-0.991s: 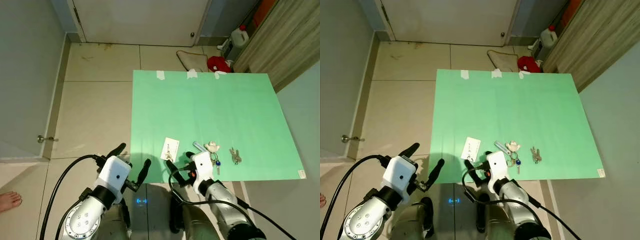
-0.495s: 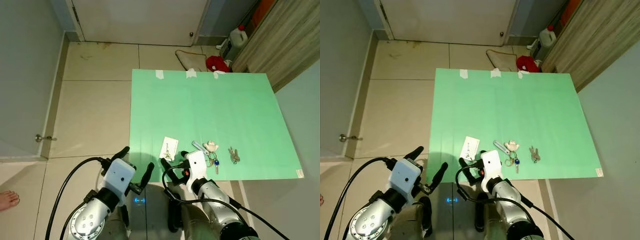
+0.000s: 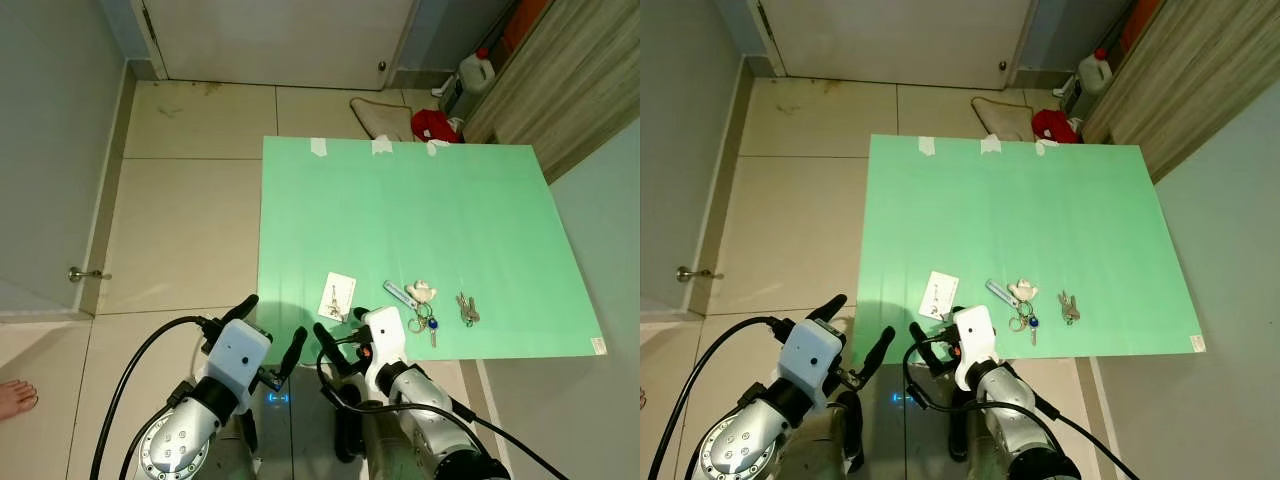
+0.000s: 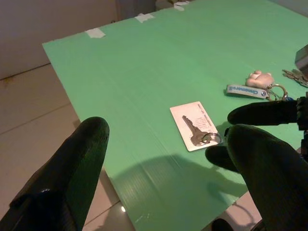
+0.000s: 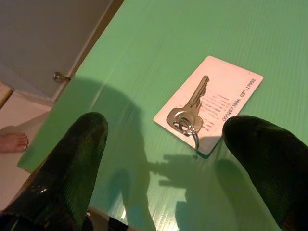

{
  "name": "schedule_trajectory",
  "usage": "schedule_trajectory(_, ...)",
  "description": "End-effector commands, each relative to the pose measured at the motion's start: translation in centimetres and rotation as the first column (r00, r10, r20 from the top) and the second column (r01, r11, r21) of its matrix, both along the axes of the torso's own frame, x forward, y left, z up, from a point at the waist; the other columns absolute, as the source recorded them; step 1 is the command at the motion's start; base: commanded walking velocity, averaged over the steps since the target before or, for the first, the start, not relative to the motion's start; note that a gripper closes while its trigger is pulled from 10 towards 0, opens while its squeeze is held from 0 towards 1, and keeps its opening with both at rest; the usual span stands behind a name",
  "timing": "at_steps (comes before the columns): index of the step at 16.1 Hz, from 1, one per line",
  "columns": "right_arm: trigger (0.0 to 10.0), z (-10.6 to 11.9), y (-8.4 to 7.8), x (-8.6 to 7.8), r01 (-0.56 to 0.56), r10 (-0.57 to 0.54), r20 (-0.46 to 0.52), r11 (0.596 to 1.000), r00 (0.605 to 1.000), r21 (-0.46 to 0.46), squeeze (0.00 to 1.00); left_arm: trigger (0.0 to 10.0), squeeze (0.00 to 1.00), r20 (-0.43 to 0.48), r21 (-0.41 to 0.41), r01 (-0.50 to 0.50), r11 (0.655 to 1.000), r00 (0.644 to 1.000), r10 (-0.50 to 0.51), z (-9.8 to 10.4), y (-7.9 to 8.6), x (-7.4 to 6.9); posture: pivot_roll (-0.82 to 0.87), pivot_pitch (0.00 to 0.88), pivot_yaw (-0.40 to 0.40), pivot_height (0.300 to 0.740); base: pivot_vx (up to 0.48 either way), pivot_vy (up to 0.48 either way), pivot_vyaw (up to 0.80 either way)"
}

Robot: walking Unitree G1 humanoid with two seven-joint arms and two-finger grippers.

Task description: Hang keys on a hook

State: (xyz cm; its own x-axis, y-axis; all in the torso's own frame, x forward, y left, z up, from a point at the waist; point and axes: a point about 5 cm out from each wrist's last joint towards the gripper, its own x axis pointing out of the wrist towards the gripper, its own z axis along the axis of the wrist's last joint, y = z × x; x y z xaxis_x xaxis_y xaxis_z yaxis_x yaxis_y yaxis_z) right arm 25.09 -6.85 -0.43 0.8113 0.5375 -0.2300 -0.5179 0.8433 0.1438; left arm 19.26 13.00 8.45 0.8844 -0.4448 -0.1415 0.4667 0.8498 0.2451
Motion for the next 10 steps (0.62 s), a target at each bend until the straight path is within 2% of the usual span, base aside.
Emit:
schedule_trajectory(1, 10.0, -0.7, -0.2, -0.6, 0.0, -0.001, -0.033, 1.0, 0.999, -0.021, 0.0, 10.0, 0.0, -0.03, 0.003, 0.01, 1.0, 1.0, -0.01, -0.8, -0.3, -0.6, 0.22, 0.347, -0.124, 0.74, 0.0, 0.0, 0.0)
schedule_trajectory(5, 10.0, -0.4, 0.0, 0.1, 0.06, -0.06, -0.012, 0.997, 0.998, -0.05, 0.0, 10.0, 0.0, -0.025, 0.004, 0.01, 1.0, 1.0, -0.01, -0.8, -0.4, -0.5, 0.22, 0.349, -0.127, 0.74, 0.0, 0.0, 0.0)
schedule_trajectory(10, 10.0, -0.4, 0.5, 0.4, 0.075, -0.077, -0.035, 0.996, 0.996, -0.057, 0.0, 10.0, 0.0, -0.022, 0.002, 0.012, 1.0, 1.0, -0.011, -0.7, -0.5, -0.4, 0.22, 0.35, -0.128, 0.74, 0.0, 0.0, 0.0)
